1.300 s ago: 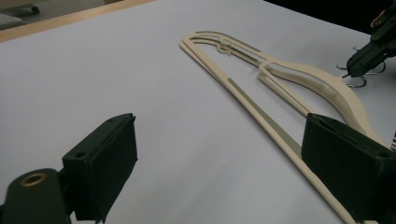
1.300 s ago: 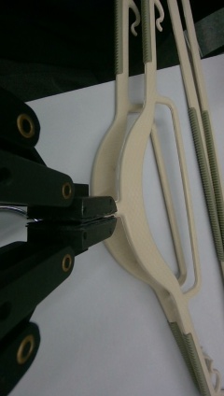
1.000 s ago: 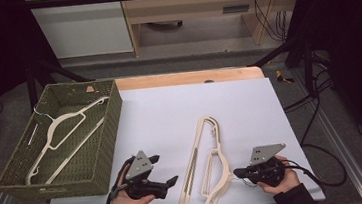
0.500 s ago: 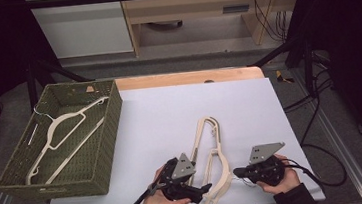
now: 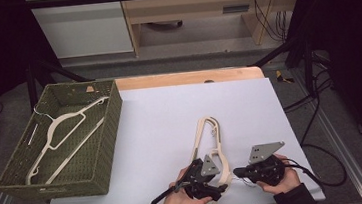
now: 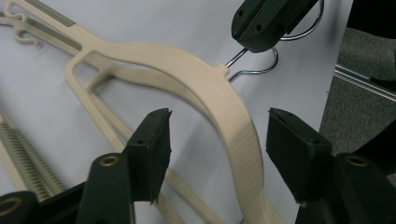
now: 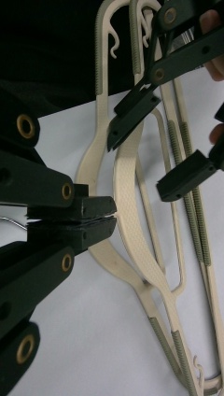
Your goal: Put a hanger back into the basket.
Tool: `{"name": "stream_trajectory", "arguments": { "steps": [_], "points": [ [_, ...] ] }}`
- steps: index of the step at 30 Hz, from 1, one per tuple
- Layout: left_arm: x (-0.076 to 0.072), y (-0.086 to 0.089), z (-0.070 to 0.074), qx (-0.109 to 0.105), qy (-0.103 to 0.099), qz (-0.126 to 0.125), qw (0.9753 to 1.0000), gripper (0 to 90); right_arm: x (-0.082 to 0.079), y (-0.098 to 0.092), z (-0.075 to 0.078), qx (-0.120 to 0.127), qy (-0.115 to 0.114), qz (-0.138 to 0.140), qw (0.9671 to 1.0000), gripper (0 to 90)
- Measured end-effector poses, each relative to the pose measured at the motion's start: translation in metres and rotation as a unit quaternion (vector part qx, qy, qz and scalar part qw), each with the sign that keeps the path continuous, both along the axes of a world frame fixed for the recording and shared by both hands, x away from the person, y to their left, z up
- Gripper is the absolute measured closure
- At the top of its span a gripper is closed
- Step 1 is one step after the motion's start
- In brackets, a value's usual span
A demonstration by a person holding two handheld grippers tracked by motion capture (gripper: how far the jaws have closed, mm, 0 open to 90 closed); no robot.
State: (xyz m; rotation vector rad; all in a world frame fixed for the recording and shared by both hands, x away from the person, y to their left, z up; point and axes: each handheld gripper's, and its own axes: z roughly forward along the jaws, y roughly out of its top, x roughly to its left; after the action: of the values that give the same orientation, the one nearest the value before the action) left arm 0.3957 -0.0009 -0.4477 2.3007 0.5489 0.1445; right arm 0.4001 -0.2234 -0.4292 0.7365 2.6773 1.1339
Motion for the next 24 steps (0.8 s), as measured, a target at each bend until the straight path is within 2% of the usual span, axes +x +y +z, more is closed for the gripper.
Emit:
{"name": "stream_trajectory", "arguments": {
  "steps": [3,6,9,11,13,16,20,22,24],
  "points": [
    [-0.001,-0.007,-0.003,0.014,0.002,0.007,0.9999,48.1,0.0,0.0,0.0,0.0,-0.001,0.001,1.0,89.3],
    [-0.002,-0.013,-0.007,0.023,0.01,0.009,0.9996,58.1,0.0,-0.001,0.001,-0.001,-0.001,0.002,1.0,89.3],
    [-0.002,-0.016,-0.01,0.036,0.013,0.012,0.9992,62.2,-0.001,-0.001,0.001,0.0,-0.001,0.0,1.0,89.3],
    [-0.003,-0.017,-0.011,0.034,0.019,0.015,0.9991,67.5,0.0,0.0,0.001,-0.003,-0.001,0.001,1.0,89.3],
    [-0.004,-0.018,-0.01,0.043,0.013,0.013,0.9989,68.3,0.0,0.0,0.001,-0.004,-0.001,0.001,1.0,89.3],
    [-0.006,-0.017,-0.008,0.044,0.012,0.018,0.9988,69.1,-0.001,-0.001,0.002,0.001,0.0,-0.001,1.0,89.2],
    [-0.007,-0.014,-0.005,0.035,0.012,0.031,0.9988,71.0,-0.003,-0.001,0.005,0.011,-0.011,-0.002,0.9999,88.8],
    [-0.008,-0.013,-0.002,0.029,0.012,0.038,0.9988,71.4,-0.004,-0.003,0.007,0.023,-0.019,0.003,0.9996,87.1],
    [-0.008,-0.011,0.0,0.03,0.012,0.042,0.9986,71.7,-0.006,-0.005,0.012,0.041,-0.026,-0.001,0.9988,81.6]
  ]
}}
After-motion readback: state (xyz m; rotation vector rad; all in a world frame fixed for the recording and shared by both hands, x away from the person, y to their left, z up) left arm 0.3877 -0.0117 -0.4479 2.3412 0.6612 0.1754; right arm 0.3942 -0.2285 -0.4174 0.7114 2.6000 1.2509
